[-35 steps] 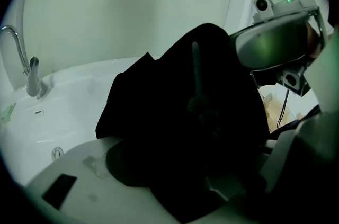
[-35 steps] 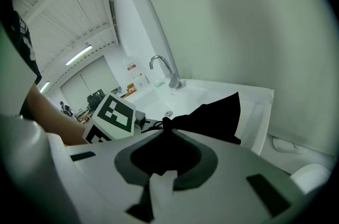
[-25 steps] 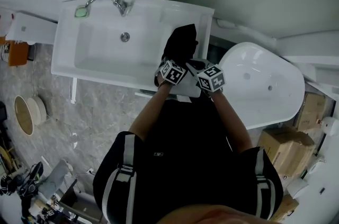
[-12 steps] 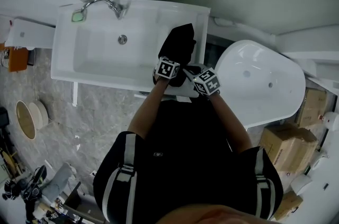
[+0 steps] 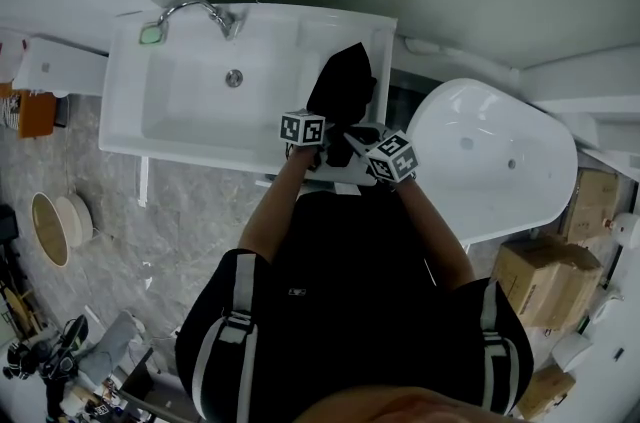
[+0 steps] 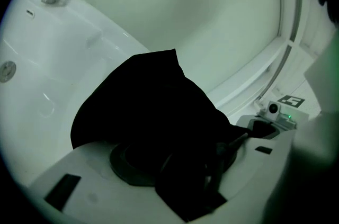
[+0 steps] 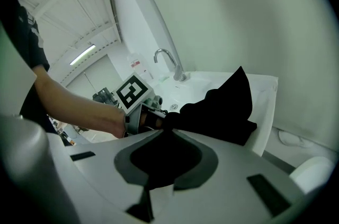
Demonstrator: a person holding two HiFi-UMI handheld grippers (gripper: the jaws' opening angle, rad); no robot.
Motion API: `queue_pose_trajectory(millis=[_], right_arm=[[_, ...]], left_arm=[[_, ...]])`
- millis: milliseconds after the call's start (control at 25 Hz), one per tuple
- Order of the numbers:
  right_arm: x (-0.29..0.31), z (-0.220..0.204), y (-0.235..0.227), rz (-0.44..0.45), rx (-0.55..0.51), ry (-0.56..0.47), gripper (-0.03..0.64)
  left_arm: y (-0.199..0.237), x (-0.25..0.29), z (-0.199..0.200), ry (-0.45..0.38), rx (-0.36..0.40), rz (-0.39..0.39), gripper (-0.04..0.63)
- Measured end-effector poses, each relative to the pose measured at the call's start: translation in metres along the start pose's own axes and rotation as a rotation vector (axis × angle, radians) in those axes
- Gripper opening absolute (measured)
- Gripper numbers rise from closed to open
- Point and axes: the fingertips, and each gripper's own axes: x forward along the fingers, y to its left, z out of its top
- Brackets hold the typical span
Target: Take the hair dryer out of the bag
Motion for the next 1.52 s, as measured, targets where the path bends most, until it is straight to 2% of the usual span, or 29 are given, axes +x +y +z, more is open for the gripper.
queue_pose_trajectory(millis=[120,240,520,680,800,920,1120,1280,1520], right_arm=[[-0.006,0.005,0.012,0.037,-0.028,-0.039,0.097],[-0.015,0.011,0.025,0.072,-0.061,-0.078,0.109],[-0.039,0.018,0.049,0.139,-0.162,-0.11,0.14],[-0.06,0.025,0.05,0.168,-0.163,-0.164,0.141],[-0.077,0.031,0.036,0.122,-0.153,-0.202,0.141],[-0.089,0.038,0.016,0.037,-0.162,-0.224,0.141],[-0.095,0.046,-0.012,-0.087,-0.243,-0.19,0.152],[-0.092,0.052,-0.025,-0.17,-0.278,-0.18,0.21],[-0.078,0.061,-0.031,-0.268,-0.321,-0.178,0.215]], left_arm=[[-0.016,-0.004,0.002,-0.054,-0.048,-0.135,0.193],[-0.029,-0.009,0.004,-0.085,-0.06,-0.229,0.193],[-0.057,-0.029,0.015,-0.161,-0.064,-0.364,0.195],[-0.067,-0.044,0.021,-0.194,-0.056,-0.407,0.195],[-0.075,-0.056,0.025,-0.2,-0.036,-0.421,0.195],[-0.082,-0.07,0.024,-0.2,-0.018,-0.444,0.195],[-0.093,-0.094,0.017,-0.189,0.011,-0.481,0.195],[-0.101,-0.111,0.007,-0.189,0.014,-0.508,0.195],[-0.107,-0.136,-0.006,-0.169,0.043,-0.55,0.195]])
